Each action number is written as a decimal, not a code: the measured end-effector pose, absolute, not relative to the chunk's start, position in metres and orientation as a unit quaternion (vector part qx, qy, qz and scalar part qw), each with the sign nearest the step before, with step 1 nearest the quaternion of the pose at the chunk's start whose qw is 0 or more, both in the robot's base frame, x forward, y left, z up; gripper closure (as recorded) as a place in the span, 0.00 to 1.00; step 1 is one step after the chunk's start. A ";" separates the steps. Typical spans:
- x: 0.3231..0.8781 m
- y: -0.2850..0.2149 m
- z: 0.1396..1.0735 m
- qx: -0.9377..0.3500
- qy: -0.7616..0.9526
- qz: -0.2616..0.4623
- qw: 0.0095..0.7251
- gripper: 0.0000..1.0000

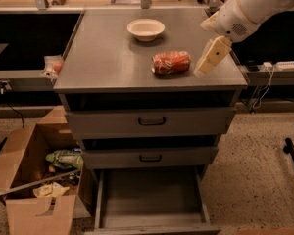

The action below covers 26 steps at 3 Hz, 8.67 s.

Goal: Place coke can into bottom drawer

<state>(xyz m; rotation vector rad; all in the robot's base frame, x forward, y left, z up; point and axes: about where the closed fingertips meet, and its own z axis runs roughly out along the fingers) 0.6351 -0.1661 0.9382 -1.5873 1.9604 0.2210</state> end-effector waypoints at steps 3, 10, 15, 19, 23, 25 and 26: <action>0.698 -0.126 0.881 -0.562 0.760 0.131 0.299 0.00; 0.534 -0.119 0.912 -0.571 0.746 0.121 0.321 1.00; 0.480 -0.068 0.697 -0.591 0.749 0.154 0.255 1.00; 0.486 -0.046 0.439 -0.568 0.776 0.165 0.221 1.00; 0.533 -0.017 0.263 -0.536 0.786 0.197 0.234 1.00; 0.547 -0.014 0.190 -0.499 0.803 0.228 0.234 0.82; 0.547 -0.014 0.190 -0.499 0.803 0.228 0.234 0.59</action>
Offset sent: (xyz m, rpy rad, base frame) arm 0.0709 0.0348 -0.0578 0.1038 0.0743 -0.0770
